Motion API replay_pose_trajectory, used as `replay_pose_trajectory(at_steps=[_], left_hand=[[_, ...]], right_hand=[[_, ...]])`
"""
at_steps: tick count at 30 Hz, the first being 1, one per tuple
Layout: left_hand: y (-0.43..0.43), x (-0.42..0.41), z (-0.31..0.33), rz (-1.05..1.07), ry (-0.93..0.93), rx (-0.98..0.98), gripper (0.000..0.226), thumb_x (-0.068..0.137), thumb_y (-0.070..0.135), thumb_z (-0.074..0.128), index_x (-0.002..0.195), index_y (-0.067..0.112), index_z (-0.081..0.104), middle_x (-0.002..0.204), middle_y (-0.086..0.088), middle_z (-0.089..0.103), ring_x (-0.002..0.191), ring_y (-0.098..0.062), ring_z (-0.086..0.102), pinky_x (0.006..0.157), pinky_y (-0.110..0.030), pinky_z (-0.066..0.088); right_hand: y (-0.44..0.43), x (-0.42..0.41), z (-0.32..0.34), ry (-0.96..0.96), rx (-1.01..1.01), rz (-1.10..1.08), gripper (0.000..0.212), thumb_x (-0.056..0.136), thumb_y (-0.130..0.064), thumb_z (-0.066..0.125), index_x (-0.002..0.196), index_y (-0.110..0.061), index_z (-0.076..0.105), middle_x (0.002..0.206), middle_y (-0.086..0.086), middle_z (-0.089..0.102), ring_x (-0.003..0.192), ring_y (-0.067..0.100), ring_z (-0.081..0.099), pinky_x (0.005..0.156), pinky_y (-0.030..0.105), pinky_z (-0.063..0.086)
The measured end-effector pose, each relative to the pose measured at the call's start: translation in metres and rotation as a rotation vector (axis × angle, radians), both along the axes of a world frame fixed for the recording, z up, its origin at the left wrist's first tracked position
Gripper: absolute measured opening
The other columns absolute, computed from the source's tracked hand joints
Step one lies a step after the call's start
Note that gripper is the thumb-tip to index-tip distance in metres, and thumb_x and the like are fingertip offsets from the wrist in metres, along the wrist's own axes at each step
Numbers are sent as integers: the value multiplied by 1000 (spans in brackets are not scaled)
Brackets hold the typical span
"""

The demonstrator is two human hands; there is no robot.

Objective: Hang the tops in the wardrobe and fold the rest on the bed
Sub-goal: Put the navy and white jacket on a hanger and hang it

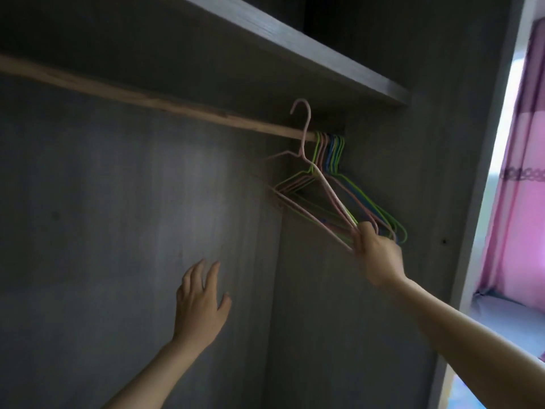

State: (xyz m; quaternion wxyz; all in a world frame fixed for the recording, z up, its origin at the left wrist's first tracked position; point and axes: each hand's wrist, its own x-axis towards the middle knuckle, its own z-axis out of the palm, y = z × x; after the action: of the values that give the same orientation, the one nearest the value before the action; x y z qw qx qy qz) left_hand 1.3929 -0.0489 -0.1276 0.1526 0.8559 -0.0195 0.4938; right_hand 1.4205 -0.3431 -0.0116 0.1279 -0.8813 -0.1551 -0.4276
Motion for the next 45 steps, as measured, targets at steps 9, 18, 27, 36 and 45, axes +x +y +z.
replay_pose_trajectory(at_steps=[9, 18, 27, 36, 45], left_hand=[[-47, -3, -7, -113, -105, -94, 61, 77, 33, 44, 130, 2, 37, 127, -36, 45, 118, -41, 32, 85, -62, 41], [-133, -12, -92, -377, 27, -148, 66, 80, 33, 45, 133, -5, 38, 126, -32, 47, 112, -46, 41, 90, -58, 37], [-280, -57, -126, -700, 111, -99, 57, 80, 30, 44, 131, 4, 40, 128, -30, 47, 118, -39, 35, 88, -60, 39], [-443, -120, -162, -867, 435, -113, 60, 79, 36, 41, 125, 0, 54, 103, -22, 64, 100, -46, 55, 91, -62, 34], [-561, -164, -187, -1166, 619, -216, 18, 82, 17, 62, 93, 9, 74, 78, -12, 71, 73, -27, 68, 72, -39, 51]], right_hand=[[-88, -84, -99, -217, -186, 116, 35, 102, -40, 21, 85, -17, 41, 40, -2, 40, 31, 22, 43, 33, 25, 23], [-203, -196, -176, -118, -200, -156, 31, 102, -34, 26, 87, -14, 43, 45, 5, 53, 34, 21, 52, 34, 22, 34], [-306, -310, -225, -83, -291, -450, 28, 101, -32, 28, 81, -17, 42, 53, 6, 58, 41, 23, 56, 40, 24, 39], [-421, -429, -250, -76, -224, -650, 31, 102, -33, 27, 79, -15, 39, 50, 4, 52, 36, 21, 48, 41, 26, 37], [-492, -522, -289, 26, -32, -829, 31, 100, -37, 33, 77, -18, 38, 49, 2, 49, 36, 18, 44, 46, 20, 27]])
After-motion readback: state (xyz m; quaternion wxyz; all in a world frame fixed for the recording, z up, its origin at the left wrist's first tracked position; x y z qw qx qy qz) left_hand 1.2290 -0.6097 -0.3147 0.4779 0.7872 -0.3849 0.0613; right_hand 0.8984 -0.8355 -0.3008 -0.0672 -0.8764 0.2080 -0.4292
